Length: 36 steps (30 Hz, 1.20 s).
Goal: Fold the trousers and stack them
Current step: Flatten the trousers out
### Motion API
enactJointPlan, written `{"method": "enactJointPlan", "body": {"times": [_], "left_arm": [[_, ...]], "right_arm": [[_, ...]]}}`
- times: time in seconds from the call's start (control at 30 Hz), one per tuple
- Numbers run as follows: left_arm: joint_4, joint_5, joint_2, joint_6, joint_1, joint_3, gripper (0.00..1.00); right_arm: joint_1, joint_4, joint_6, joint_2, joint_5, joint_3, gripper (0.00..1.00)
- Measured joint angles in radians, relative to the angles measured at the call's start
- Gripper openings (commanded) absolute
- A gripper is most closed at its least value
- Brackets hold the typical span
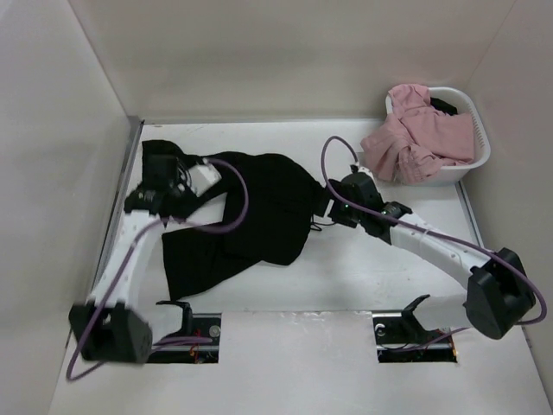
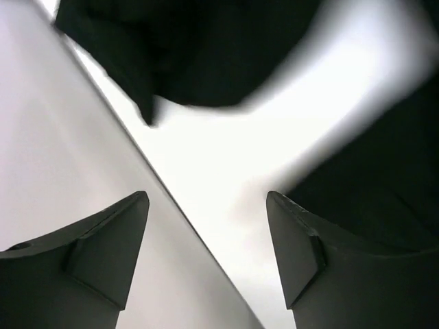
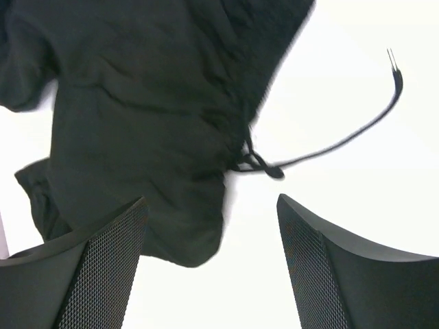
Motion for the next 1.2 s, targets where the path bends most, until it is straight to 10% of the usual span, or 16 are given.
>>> {"method": "enactJointPlan", "body": {"times": [0.17,0.43,0.57,0.67,0.87,1.03,1.2], "left_arm": [[-0.217,0.013,-0.340,0.019,-0.275,-0.295,0.65],[-0.230,-0.021,-0.217,-0.111,-0.380,-0.528,0.65],[-0.124,-0.050,-0.149,-0.135,-0.459,-0.552,0.62],[-0.080,-0.077,-0.087,-0.135,-0.492,-0.554,0.32],[0.047,-0.169,-0.023,-0.079,-0.315,-0.552,0.01],[0.189,-0.205,0.021,-0.009,-0.082,-0.533,0.03],[0.244,-0.208,0.038,0.071,-0.015,-0.487,0.03]], "right_arm": [[0.087,0.023,0.061,0.034,-0.011,-0.057,0.83],[0.187,0.171,0.152,0.218,-0.067,-0.111,0.77],[0.173,0.269,0.179,0.304,-0.084,-0.084,0.22],[0.143,0.315,0.192,0.331,-0.114,-0.062,0.01],[-0.030,0.202,0.154,0.105,-0.097,-0.122,0.00],[-0.137,-0.030,0.039,-0.169,0.010,-0.092,0.09],[-0.122,-0.223,-0.093,-0.092,0.069,0.109,0.28]]}}
